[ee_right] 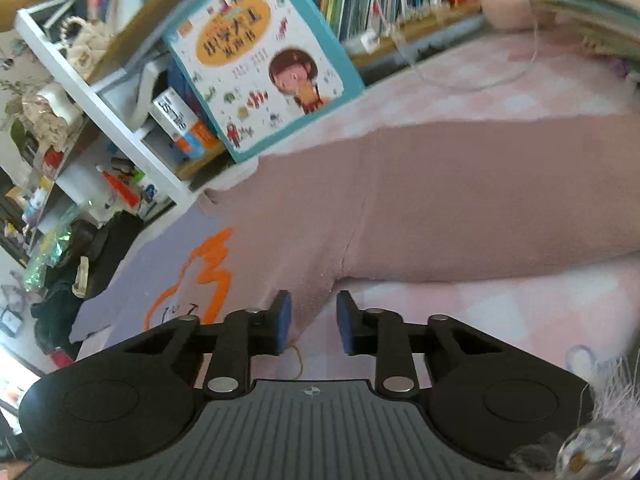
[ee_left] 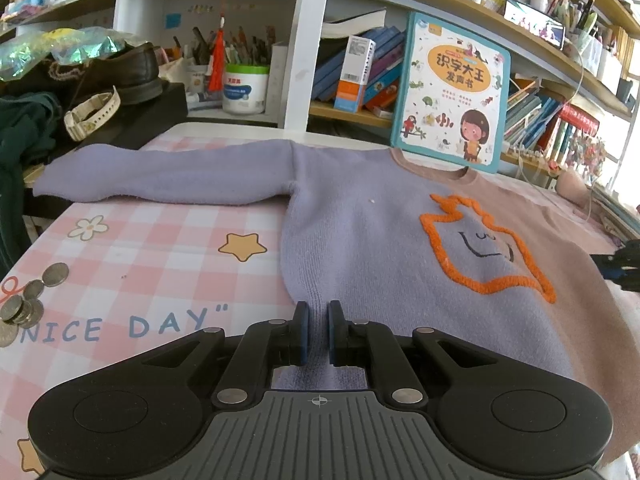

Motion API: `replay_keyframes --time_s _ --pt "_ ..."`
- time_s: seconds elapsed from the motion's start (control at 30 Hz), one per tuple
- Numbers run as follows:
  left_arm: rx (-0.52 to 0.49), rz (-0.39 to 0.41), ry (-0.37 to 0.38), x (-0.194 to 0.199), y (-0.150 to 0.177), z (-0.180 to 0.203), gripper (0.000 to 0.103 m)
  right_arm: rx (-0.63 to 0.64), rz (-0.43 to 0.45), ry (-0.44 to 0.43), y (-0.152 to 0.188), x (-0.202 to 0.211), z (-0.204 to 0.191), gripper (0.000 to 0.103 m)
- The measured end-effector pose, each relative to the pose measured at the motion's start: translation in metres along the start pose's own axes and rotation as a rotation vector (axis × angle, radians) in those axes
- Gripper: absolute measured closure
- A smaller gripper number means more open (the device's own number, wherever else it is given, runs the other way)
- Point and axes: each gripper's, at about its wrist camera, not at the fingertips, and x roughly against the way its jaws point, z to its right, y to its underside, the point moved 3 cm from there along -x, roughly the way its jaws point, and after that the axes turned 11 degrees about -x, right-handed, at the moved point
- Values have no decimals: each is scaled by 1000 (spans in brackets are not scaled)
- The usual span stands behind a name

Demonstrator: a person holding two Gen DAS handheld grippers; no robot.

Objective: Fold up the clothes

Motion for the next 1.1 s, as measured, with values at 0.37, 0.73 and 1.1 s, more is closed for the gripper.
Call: replay_keyframes --time_s 0.37,0.73,1.1 --pt "4 3 2 0 0 1 94 -6 -15 -93 -5 -27 -3 100" --pt "7 4 -3 0 1 3 94 338 208 95 -29 41 -31 103" --pt "-3 0 -3 0 0 3 94 113 -60 -8 17 20 0 72"
